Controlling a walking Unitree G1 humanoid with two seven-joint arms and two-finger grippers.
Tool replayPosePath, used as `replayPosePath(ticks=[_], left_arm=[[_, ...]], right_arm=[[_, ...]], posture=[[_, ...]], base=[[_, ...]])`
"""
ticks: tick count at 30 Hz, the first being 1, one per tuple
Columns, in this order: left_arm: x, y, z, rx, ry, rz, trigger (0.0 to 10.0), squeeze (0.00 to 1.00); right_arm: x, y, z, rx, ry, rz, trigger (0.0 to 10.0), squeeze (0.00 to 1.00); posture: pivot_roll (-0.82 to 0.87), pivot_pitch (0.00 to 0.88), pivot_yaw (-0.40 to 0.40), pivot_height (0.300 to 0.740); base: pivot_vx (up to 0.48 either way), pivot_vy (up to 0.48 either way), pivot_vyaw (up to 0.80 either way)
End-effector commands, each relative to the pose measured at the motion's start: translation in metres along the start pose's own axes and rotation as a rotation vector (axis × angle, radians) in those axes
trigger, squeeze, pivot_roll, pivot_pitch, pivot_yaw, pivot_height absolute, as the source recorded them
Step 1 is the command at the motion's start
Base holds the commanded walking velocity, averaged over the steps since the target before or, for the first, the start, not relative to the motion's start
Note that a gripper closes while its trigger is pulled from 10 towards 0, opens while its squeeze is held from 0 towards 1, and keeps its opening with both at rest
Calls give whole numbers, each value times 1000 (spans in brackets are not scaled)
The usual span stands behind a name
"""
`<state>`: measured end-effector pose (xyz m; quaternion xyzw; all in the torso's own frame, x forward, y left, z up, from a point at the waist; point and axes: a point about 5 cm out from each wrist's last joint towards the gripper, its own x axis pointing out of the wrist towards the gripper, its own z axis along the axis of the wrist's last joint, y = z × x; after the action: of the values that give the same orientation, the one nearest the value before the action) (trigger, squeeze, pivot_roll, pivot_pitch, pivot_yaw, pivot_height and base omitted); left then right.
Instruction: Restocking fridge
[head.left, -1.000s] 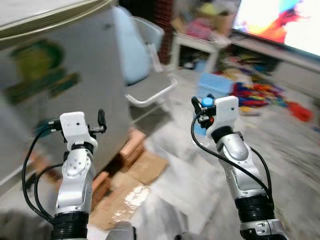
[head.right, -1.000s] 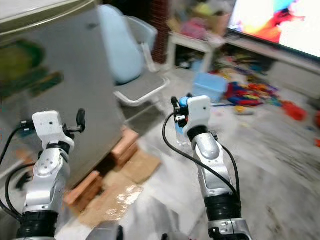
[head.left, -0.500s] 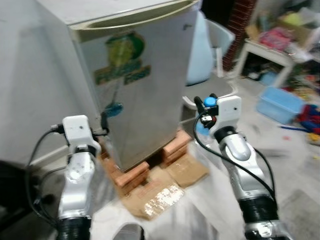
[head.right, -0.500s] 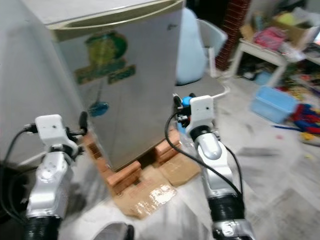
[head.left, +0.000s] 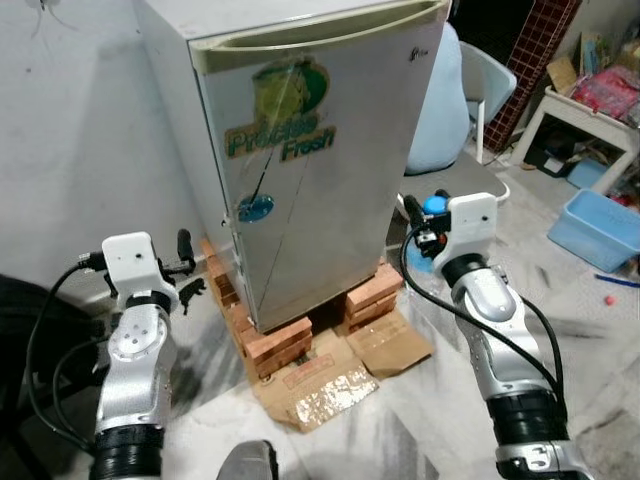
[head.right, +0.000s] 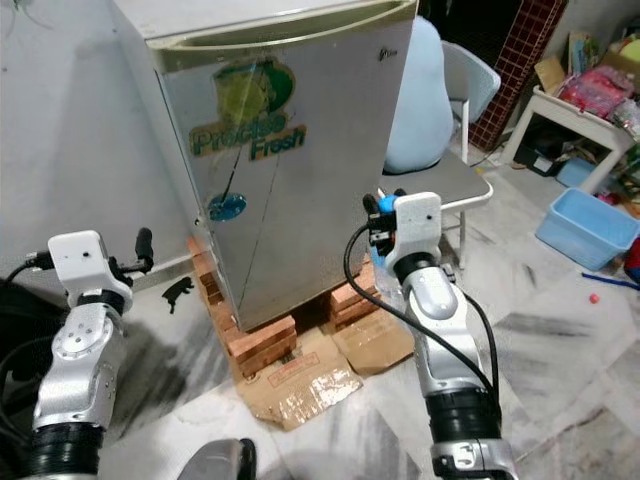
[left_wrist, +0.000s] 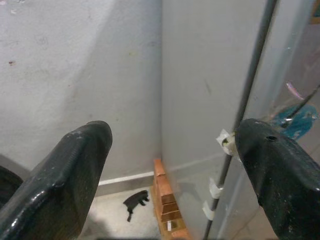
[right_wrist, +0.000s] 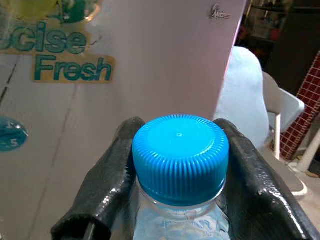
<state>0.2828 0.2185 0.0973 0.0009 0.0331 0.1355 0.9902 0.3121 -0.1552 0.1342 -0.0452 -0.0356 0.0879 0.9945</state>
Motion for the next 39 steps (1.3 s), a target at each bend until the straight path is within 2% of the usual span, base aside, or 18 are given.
replayPosePath(ticks=[1, 11, 27, 35, 39], left_arm=[[3, 1, 2, -6, 7, -3, 10000, 0], [0, -3, -1, -4, 11, -30, 10000, 0], [-6, -12, -6, -29, 25, -59, 10000, 0], [-6, -12, -5, -20, 21, -69, 10000, 0], [-5, -12, -4, -14, 14, -74, 10000, 0]], right_arm=[[1, -1, 8, 7, -26, -8, 10000, 0], [-1, -1, 7, 13, -20, -11, 10000, 0], [-2, 0, 4, 10, -5, -5, 10000, 0], [-1, 1, 4, 11, -4, -2, 10000, 0], [1, 2, 5, 9, -10, 3, 10000, 0]], posture=[[53, 0, -45, 740], [51, 0, -45, 740], [55, 0, -44, 740], [59, 0, -44, 740], [61, 0, -43, 740]], base=[[0, 0, 0], [0, 480, -643], [0, 480, 0], [0, 480, -466], [0, 76, -517]])
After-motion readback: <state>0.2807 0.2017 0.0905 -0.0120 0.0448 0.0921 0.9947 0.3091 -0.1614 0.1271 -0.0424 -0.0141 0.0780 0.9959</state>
